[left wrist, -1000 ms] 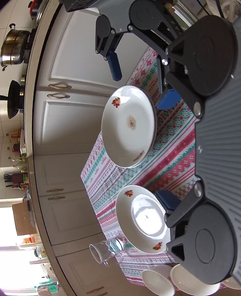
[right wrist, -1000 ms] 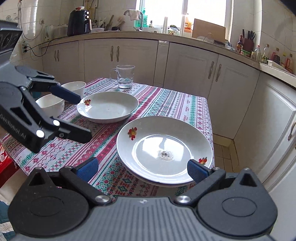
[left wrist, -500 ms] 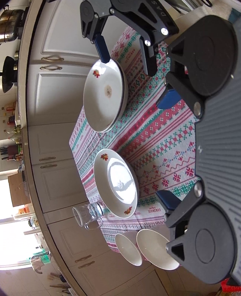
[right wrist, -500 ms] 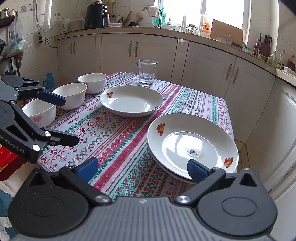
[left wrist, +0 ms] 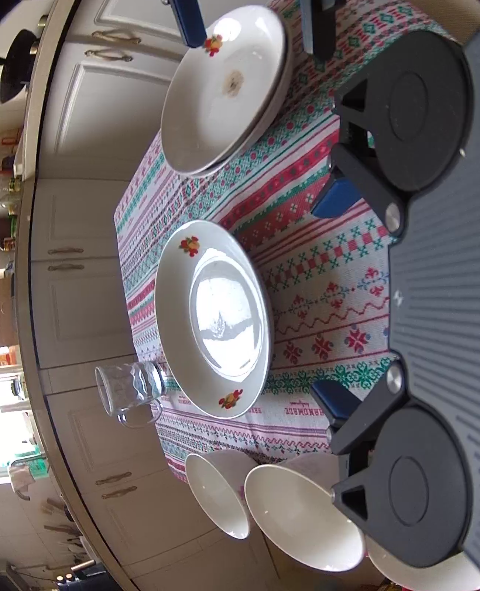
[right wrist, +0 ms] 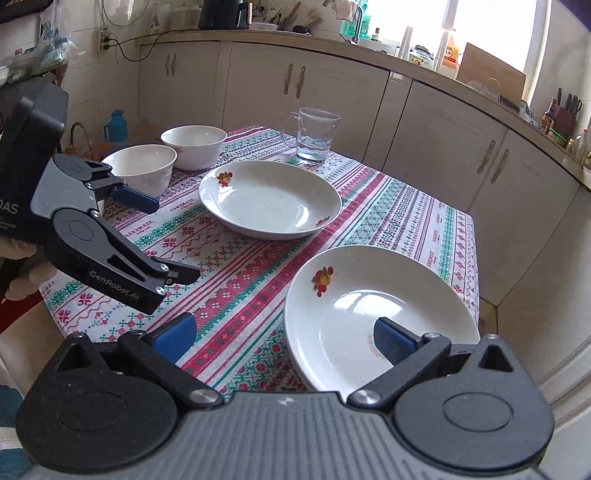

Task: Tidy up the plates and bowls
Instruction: 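Withdraw the left gripper from the stacked plates, then grasp the rim of the white fruit-decal plate with the right gripper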

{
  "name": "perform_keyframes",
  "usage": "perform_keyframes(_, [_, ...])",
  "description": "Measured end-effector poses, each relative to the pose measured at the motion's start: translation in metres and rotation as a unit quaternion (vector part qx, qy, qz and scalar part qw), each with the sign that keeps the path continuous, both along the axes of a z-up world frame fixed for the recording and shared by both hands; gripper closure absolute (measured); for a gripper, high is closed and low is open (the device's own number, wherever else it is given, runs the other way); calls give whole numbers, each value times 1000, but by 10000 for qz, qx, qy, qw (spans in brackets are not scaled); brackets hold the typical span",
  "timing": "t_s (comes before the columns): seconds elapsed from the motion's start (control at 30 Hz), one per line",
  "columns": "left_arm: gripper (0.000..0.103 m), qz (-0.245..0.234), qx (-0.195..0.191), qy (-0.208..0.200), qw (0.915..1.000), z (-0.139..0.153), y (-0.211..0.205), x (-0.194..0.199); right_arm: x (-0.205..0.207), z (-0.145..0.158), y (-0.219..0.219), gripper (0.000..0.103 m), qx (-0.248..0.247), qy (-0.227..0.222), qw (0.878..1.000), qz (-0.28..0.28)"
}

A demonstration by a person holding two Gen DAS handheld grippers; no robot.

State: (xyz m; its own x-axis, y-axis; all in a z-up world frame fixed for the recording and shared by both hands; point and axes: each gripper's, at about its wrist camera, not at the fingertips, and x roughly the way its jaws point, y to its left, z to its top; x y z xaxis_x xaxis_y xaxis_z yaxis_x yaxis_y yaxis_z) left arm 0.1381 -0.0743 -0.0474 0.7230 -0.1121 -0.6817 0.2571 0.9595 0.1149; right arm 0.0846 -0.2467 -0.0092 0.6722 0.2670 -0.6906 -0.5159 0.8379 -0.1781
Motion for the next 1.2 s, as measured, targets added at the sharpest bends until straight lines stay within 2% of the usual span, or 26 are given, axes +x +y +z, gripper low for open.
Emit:
perform_keyframes(0.13, [9, 252, 12, 12, 9997, -8, -5, 18, 25, 5, -3, 0, -76, 105, 9997, 183])
perform_keyframes(0.43, [4, 352, -343, 45, 9988, -14, -1, 39, 90, 16, 1, 0, 12, 445, 9964, 717])
perform_keyframes(0.5, [1, 385, -372, 77, 9985, -16, -1, 43, 107, 15, 6, 0, -75, 537, 9948, 858])
perform_keyframes(0.63, [0, 434, -565, 194, 9973, -17, 5, 51, 137, 10, 18, 0, -257, 707, 9909, 1115])
perform_keyframes(0.97, [1, 321, -519, 225, 9979, -16, 6, 59, 204, 0, 54, 0, -591, 1191, 9694, 2065])
perform_keyframes(1.2, [1, 309, -394, 135, 9987, -14, 2, 59, 258, -15, 83, 0, -1051, 1598, 9508, 2436])
